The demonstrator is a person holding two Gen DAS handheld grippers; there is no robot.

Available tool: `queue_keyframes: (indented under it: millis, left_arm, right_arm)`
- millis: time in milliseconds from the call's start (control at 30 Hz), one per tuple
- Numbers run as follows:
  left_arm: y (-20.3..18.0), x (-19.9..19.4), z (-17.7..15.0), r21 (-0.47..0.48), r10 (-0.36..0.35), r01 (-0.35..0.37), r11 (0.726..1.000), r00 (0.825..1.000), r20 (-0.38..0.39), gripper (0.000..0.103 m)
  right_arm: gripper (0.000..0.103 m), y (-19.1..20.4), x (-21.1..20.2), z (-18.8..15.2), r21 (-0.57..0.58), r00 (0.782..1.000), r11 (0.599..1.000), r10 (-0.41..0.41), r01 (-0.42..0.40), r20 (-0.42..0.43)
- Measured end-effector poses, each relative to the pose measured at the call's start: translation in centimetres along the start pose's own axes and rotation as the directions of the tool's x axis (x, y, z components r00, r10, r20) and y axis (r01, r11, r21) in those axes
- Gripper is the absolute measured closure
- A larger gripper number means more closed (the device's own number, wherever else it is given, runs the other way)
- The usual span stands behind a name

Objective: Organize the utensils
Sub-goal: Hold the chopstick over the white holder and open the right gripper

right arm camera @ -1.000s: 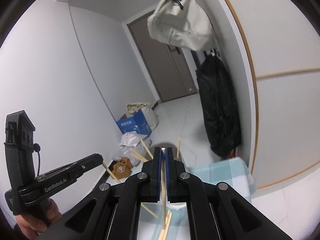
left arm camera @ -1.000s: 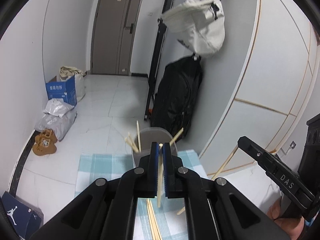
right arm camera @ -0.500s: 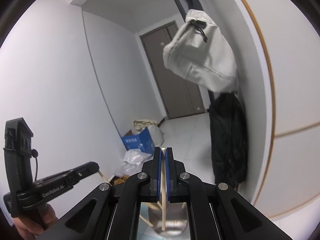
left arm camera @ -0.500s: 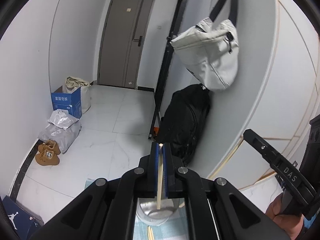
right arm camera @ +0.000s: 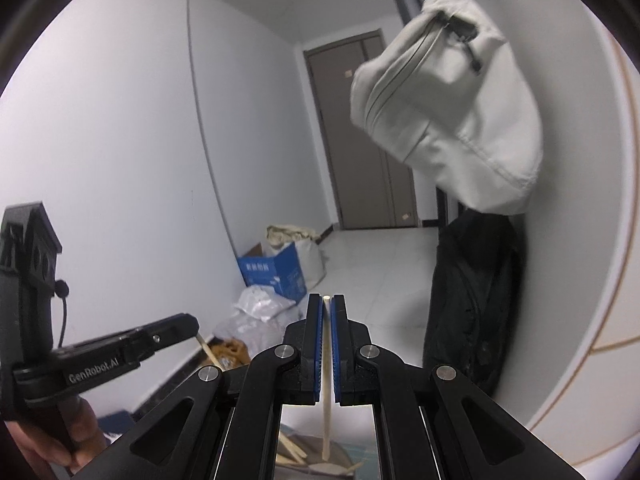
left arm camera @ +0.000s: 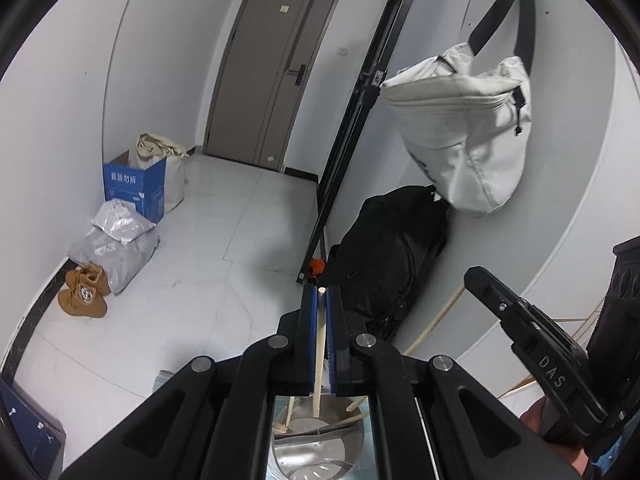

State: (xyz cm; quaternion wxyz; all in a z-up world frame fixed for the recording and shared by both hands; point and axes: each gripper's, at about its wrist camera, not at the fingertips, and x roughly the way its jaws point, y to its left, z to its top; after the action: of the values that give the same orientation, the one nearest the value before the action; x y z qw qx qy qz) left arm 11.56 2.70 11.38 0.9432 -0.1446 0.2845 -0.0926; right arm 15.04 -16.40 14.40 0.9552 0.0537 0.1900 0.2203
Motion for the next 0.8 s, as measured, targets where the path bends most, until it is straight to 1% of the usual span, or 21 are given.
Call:
queue_keyframes:
  millis: [67,167,433,567,700,800]
  left_arm:
    - [0.4,0.9,-0.2,-0.008,0.007,-0.007,1.000,1.000,-0.012,0.103]
    - [1.1,1.6,-0.6,-0.031,-0.002,0.002,1.000,1.000,-0.020,0.103]
    - [2.1,3.1,-1.4,-0.034,0.003,-0.004,0.999,0.999,-0.038,0.103]
    - [2.4,3.7,-2.0,-0.034,-0.014,0.012,0.999,0.998,-0.060,0.103]
    - [2.8,4.2,-2.3,-0.035,-0.042,0.039,0.999,0.994,-0.102,0.103]
    - [3.2,4.2,-2.2,-0.049,-0.077,0.071,0.996,0.990,-0.120,0.103]
  right_arm:
    - [0.100,0.0,1.2,-0.6,-0.016,1.000,1.000,0.003,-0.003,-0.019]
    - [0.100,-0.1,2.3,-1.2,-0.022,0.999,1.000,0.010,-0.011,-0.037]
    - [0.100,0.4,4.2,-2.7,-0.054,0.998,0.998,0.017,-0.020,-0.063]
    - [0.100,0.5,5.1,-3.4,-0.055,0.996,0.998,0.028,-0.033,-0.087]
    - [0.100,1.0,5.8,-4.5,-0.076,0.991,0.996,0.043,-0.053,-0.126]
    - [0.098,1.3,6.5,-5.5,-0.063,0.982,0.994,0.079,-0.091,-0.174]
